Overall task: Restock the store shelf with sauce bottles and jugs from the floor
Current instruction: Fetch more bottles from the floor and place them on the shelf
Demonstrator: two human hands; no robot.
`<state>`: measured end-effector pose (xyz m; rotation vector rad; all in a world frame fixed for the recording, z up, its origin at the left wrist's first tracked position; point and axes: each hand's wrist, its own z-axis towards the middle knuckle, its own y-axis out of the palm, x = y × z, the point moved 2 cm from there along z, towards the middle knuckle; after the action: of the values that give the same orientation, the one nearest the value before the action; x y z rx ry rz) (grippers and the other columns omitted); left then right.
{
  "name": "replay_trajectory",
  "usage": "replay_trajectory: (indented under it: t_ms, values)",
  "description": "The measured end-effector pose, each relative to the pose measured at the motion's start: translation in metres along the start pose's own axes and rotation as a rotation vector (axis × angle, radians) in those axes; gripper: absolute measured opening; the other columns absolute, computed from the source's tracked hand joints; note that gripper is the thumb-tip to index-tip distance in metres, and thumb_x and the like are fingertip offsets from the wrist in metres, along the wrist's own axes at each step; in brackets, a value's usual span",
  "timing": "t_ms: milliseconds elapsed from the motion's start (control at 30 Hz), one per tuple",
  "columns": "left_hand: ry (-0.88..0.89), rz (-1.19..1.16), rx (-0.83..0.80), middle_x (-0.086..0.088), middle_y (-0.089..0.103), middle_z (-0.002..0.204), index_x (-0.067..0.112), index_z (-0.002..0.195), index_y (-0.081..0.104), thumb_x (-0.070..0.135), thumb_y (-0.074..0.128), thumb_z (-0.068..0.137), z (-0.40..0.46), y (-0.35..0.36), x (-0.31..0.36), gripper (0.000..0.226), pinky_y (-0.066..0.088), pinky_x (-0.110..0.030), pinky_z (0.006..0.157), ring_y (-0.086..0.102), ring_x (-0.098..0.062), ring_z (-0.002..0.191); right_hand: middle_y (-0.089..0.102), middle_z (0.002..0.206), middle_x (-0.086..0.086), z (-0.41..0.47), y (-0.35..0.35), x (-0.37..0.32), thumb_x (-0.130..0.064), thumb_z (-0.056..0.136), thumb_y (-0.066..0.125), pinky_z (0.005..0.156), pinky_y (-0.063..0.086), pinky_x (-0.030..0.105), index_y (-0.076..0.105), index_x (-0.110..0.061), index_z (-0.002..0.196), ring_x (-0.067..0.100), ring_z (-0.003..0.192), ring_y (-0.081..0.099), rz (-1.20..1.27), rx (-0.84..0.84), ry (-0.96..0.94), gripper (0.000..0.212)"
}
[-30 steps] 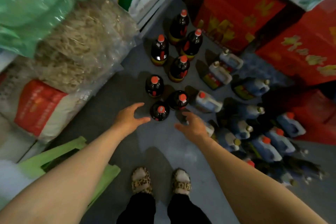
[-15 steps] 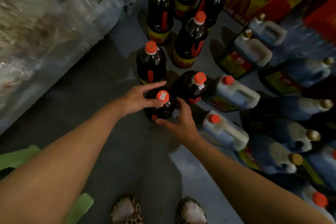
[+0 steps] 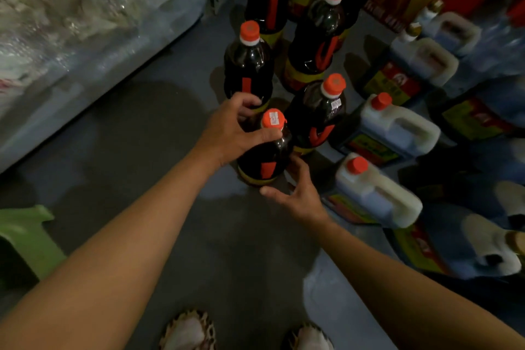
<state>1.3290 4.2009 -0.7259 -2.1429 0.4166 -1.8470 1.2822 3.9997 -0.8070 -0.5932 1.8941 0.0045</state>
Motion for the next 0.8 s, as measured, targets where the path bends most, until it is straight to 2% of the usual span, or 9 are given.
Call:
replay_trajectory:
  t_ms: [100,233,300,400,500,633,667,733,800]
  values:
    - [0.035,0.056,-0.062,-0.001,0.052,0.131,0.044,0.139,0.046,0.080,0.066,0.059,-0.001,0.000,-0.003,0.090,0.040,-0.023,0.102,0.051,-0.011,0.120,0.048,0.140,-0.006,0.006,-0.001,0.008,-0.021,0.082,0.084,0.087,0.043,0.001,0.032,-0.016,0.143,0.004,0.125,0.052,0.084,0.048,0.000,0.081]
    - [-0.042,-0.040,-0.222,0.013,0.055,0.132,0.054,0.120,0.055,0.077,0.069,0.062,-0.001,0.001,-0.002,0.064,0.041,-0.045,0.111,0.050,-0.009,0.127,0.054,0.130,-0.004,0.006,0.000,0.009,-0.021,0.083,0.084,0.079,0.047,0.003,0.037,-0.016,0.130,0.000,0.114,0.057,0.107,0.033,-0.001,0.067]
    - [-0.042,-0.079,-0.161,0.017,0.060,0.124,0.046,0.115,0.057,0.071,0.071,0.061,-0.003,0.005,0.000,0.061,0.044,-0.040,0.108,0.055,-0.005,0.121,0.051,0.131,-0.006,0.005,-0.001,0.009,-0.023,0.082,0.084,0.077,0.046,0.001,0.035,-0.018,0.132,-0.002,0.113,0.055,0.111,0.033,0.001,0.071]
    - [-0.036,0.010,0.039,0.011,0.060,0.118,0.030,0.113,0.052,0.073,0.072,0.055,-0.017,0.023,-0.002,0.075,0.047,-0.026,0.096,0.058,-0.006,0.113,0.046,0.125,-0.015,0.005,-0.004,0.011,-0.018,0.081,0.085,0.074,0.042,-0.003,0.028,-0.019,0.142,-0.024,0.099,0.052,0.117,0.031,-0.006,0.083]
    - [-0.035,0.190,0.202,0.001,0.054,0.119,0.022,0.114,0.049,0.079,0.070,0.052,-0.029,0.041,-0.009,0.087,0.049,-0.029,0.089,0.057,-0.014,0.107,0.038,0.136,-0.020,0.005,-0.005,0.016,-0.016,0.080,0.085,0.086,0.039,-0.003,0.018,-0.034,0.146,-0.016,0.120,0.043,0.073,-0.032,-0.028,0.096]
    - [0.069,0.106,-0.076,0.005,0.059,0.123,0.021,0.130,0.054,0.082,0.071,0.057,-0.019,0.023,-0.014,0.097,0.049,-0.026,0.101,0.058,-0.005,0.115,0.030,0.147,-0.013,0.006,-0.004,0.019,-0.015,0.079,0.086,0.096,0.031,0.000,0.013,-0.034,0.153,-0.001,0.137,0.029,0.031,-0.062,-0.059,0.106]
    - [0.031,0.036,-0.186,0.009,0.057,0.128,0.023,0.135,0.051,0.075,0.076,0.056,-0.021,0.019,-0.018,0.098,0.044,-0.022,0.105,0.055,-0.001,0.119,0.030,0.147,-0.012,0.006,-0.003,0.020,-0.014,0.079,0.086,0.096,0.032,-0.001,0.013,-0.030,0.156,-0.002,0.136,0.030,0.031,-0.061,-0.068,0.107]
    - [-0.082,-0.081,-0.362,0.008,0.044,0.148,0.029,0.151,0.031,0.060,0.086,0.055,-0.028,0.018,-0.031,0.115,0.037,-0.033,0.115,0.043,-0.006,0.137,0.033,0.148,-0.011,0.009,-0.002,0.021,-0.011,0.079,0.086,0.099,0.033,0.000,0.013,-0.023,0.159,0.000,0.137,0.032,0.047,-0.060,-0.067,0.109]
    - [-0.108,-0.095,-0.403,0.008,0.035,0.154,0.034,0.155,0.021,0.049,0.088,0.057,-0.030,0.019,-0.037,0.119,0.035,-0.035,0.115,0.036,-0.009,0.142,0.035,0.148,-0.011,0.012,-0.002,0.021,-0.012,0.077,0.087,0.108,0.034,0.013,0.013,-0.021,0.159,0.004,0.139,0.032,0.025,-0.081,-0.060,0.112]
